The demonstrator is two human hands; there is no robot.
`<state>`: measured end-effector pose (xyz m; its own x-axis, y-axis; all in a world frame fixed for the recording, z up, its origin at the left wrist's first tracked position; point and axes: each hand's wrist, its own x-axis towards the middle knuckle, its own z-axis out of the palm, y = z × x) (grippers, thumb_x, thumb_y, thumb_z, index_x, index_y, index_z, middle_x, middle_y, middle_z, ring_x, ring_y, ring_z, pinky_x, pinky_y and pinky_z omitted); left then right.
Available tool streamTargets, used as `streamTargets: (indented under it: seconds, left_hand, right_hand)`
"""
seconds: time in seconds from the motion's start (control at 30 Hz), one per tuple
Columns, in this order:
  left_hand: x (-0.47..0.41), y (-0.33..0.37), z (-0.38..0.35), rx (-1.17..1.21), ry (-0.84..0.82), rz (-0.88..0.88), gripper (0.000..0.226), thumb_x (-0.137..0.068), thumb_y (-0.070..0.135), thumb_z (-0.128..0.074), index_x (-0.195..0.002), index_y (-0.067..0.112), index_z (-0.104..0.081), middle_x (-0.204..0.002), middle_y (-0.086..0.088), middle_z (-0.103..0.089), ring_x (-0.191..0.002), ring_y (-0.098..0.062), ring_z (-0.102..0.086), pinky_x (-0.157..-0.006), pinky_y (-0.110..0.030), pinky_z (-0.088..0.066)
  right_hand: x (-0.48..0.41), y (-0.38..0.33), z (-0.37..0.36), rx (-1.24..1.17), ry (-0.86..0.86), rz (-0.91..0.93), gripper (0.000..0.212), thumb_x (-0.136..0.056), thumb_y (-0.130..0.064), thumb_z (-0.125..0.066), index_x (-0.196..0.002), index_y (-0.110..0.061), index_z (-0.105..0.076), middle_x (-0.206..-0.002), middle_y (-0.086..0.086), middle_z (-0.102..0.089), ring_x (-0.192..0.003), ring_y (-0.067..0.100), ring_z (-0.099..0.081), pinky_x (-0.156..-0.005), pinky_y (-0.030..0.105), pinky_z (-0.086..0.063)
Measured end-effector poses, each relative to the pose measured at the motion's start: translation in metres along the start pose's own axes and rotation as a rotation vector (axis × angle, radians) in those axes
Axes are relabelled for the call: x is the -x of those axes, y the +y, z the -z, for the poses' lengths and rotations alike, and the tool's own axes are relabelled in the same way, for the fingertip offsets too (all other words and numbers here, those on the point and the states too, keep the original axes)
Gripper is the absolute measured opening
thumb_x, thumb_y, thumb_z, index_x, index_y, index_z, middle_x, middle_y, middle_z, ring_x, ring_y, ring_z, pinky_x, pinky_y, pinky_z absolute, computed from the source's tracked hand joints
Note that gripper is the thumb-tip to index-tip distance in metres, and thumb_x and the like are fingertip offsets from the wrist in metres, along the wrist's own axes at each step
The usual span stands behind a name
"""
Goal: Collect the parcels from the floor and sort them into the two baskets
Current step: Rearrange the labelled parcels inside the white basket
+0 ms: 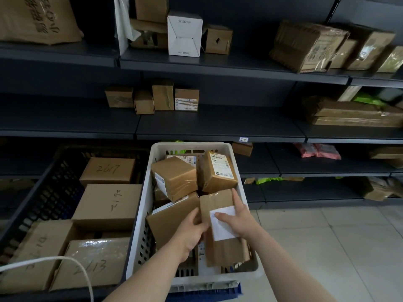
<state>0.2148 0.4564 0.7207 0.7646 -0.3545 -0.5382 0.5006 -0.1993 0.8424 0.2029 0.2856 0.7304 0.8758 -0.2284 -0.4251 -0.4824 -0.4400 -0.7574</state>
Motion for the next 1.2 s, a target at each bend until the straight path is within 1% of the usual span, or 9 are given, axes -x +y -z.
streamTargets:
  seconds: [0.1, 0.17, 0.43, 0.53, 0.73, 0.9, 1.07, 1.13, 1.2]
  left_hand:
    - [-0.009, 0.014, -0.001, 0.049, 0.016, -0.009, 0.046, -0.093, 0.011, -0.059, -0.133, 0.032, -0.052, -0.114, 0.007, -0.069, -0.109, -0.013, -0.063, -0.101, -0.041, -0.048]
    - [-0.016, 0.024, 0.000, 0.059, 0.017, -0.021, 0.052, -0.092, 0.010, -0.059, -0.139, 0.029, -0.048, -0.120, 0.004, -0.067, -0.113, -0.015, -0.061, -0.104, -0.045, -0.045]
    - [-0.045, 0.056, 0.008, 0.071, 0.049, -0.097, 0.049, -0.094, 0.001, -0.054, -0.138, 0.021, -0.049, -0.112, 0.009, -0.065, -0.109, -0.013, -0.061, -0.099, -0.036, -0.048]
    - [-0.053, 0.060, 0.007, 0.029, 0.030, -0.107, 0.052, -0.094, 0.001, -0.053, -0.140, 0.024, -0.047, -0.122, 0.005, -0.063, -0.111, -0.012, -0.059, -0.099, -0.034, -0.046]
    - [-0.065, 0.061, 0.003, -0.026, 0.018, -0.117, 0.062, -0.094, 0.002, -0.054, -0.148, 0.026, -0.036, -0.137, 0.002, -0.055, -0.120, -0.015, -0.054, -0.106, -0.038, -0.043]
    - [-0.061, 0.061, -0.005, -0.040, 0.027, -0.102, 0.063, -0.095, 0.007, -0.055, -0.149, 0.031, -0.033, -0.142, 0.003, -0.051, -0.126, -0.018, -0.051, -0.108, -0.047, -0.042]
    - [-0.049, 0.068, -0.005, -0.029, 0.116, -0.179, 0.043, -0.096, 0.028, -0.057, -0.138, 0.026, -0.049, -0.122, 0.013, -0.059, -0.109, -0.007, -0.055, -0.088, -0.026, -0.045]
    - [-0.046, 0.074, -0.002, -0.014, 0.174, -0.225, 0.039, -0.093, 0.041, -0.057, -0.130, 0.027, -0.057, -0.116, 0.010, -0.065, -0.102, -0.007, -0.059, -0.082, -0.026, -0.048]
    - [-0.046, 0.082, 0.003, 0.009, 0.239, -0.255, 0.044, -0.090, 0.051, -0.057, -0.129, 0.028, -0.055, -0.113, 0.009, -0.066, -0.106, -0.013, -0.060, -0.092, -0.037, -0.050]
  right_hand:
    - [-0.002, -0.008, 0.005, -0.045, 0.050, 0.020, 0.063, -0.087, -0.030, -0.069, -0.133, -0.036, -0.027, -0.113, -0.003, -0.055, -0.095, 0.011, -0.058, -0.069, 0.022, -0.048]
    - [-0.007, -0.015, 0.013, -0.049, 0.090, 0.049, 0.053, -0.092, -0.020, -0.063, -0.136, -0.029, -0.034, -0.106, -0.004, -0.058, -0.090, 0.011, -0.061, -0.065, 0.022, -0.048]
    - [-0.028, -0.033, 0.019, 0.040, 0.072, 0.076, 0.073, -0.097, -0.019, -0.053, -0.152, -0.042, -0.010, -0.122, 0.000, -0.060, -0.099, 0.017, -0.064, -0.073, 0.029, -0.057]
    - [-0.037, -0.032, 0.018, 0.058, 0.112, 0.041, 0.076, -0.097, -0.016, -0.054, -0.154, -0.038, -0.009, -0.124, 0.001, -0.059, -0.098, 0.016, -0.062, -0.065, 0.024, -0.052]
    - [-0.044, -0.025, 0.025, 0.049, 0.167, 0.035, 0.067, -0.096, -0.014, -0.055, -0.152, -0.032, -0.022, -0.119, 0.000, -0.061, -0.101, 0.017, -0.063, -0.080, 0.034, -0.057]
    - [-0.040, -0.018, 0.030, -0.012, 0.193, -0.014, 0.040, -0.095, -0.015, -0.059, -0.134, -0.016, -0.050, -0.113, 0.000, -0.064, -0.097, 0.015, -0.065, -0.074, 0.028, -0.058]
    - [-0.022, -0.032, 0.032, -0.012, 0.281, 0.069, 0.022, -0.090, -0.024, -0.065, -0.112, -0.023, -0.062, -0.098, -0.006, -0.070, -0.080, 0.004, -0.067, -0.064, 0.025, -0.059]
    - [-0.015, -0.046, 0.033, 0.018, 0.331, 0.135, 0.029, -0.089, -0.031, -0.066, -0.117, -0.024, -0.063, -0.097, -0.008, -0.068, -0.078, 0.003, -0.066, -0.057, 0.019, -0.055]
    - [-0.013, -0.062, 0.033, 0.067, 0.374, 0.197, 0.045, -0.087, -0.036, -0.067, -0.131, -0.027, -0.057, -0.109, -0.005, -0.060, -0.088, 0.006, -0.063, -0.063, 0.020, -0.054]
